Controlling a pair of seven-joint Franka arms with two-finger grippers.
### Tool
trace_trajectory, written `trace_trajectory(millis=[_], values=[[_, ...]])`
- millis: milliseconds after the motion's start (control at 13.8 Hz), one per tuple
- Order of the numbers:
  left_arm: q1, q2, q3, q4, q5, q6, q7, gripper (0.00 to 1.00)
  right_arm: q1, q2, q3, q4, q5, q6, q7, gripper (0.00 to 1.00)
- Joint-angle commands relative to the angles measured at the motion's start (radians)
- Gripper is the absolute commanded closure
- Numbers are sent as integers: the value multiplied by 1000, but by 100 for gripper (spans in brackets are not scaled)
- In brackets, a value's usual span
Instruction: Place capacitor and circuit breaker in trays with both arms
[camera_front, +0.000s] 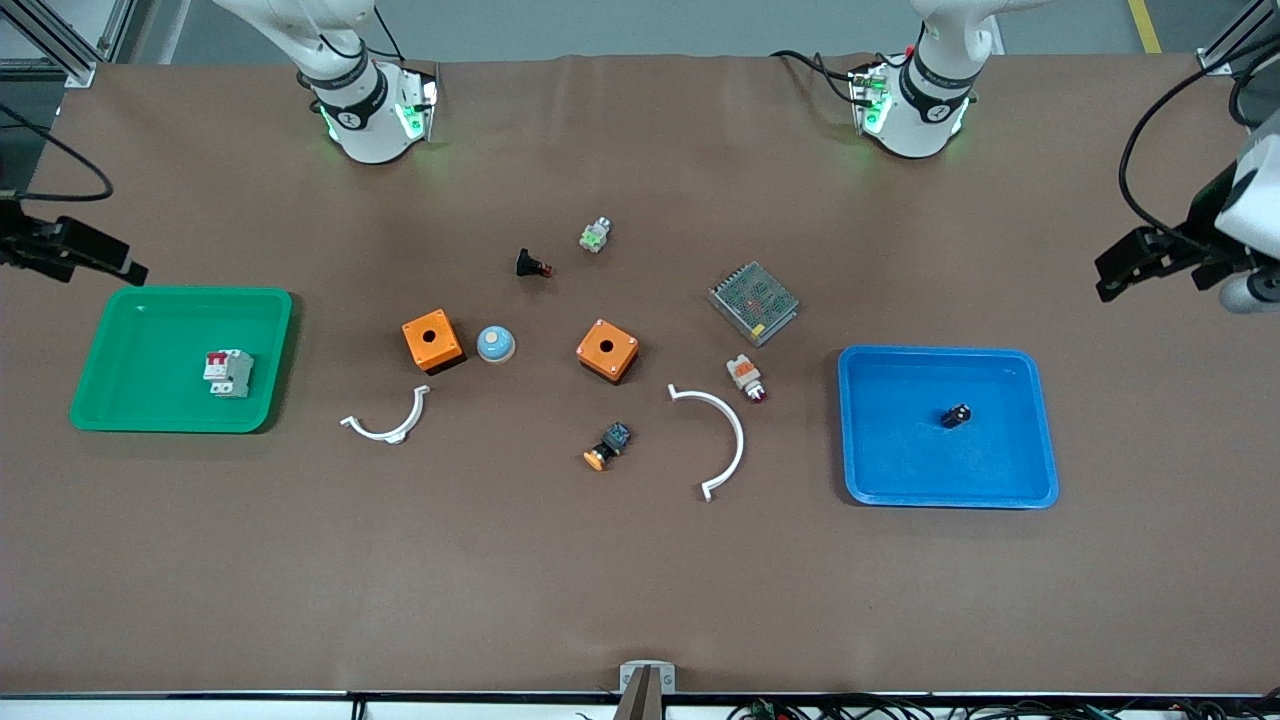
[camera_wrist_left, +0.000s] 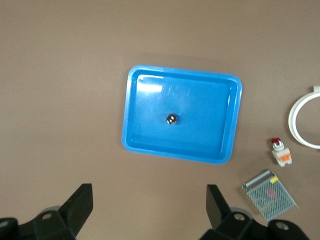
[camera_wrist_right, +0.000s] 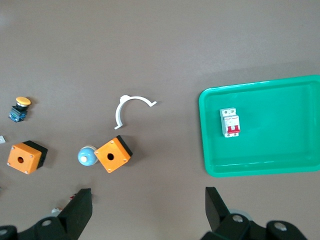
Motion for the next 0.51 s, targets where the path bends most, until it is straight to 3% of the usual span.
trace_trajectory(millis=[0, 436], values=[[-70, -66, 68, -27, -31, -44, 21, 0, 8, -32, -3, -28, -24, 4, 35, 0], [-67, -78, 59, -44, -83, -36, 18, 0, 8, -37, -5, -28, -24, 0, 35, 0]])
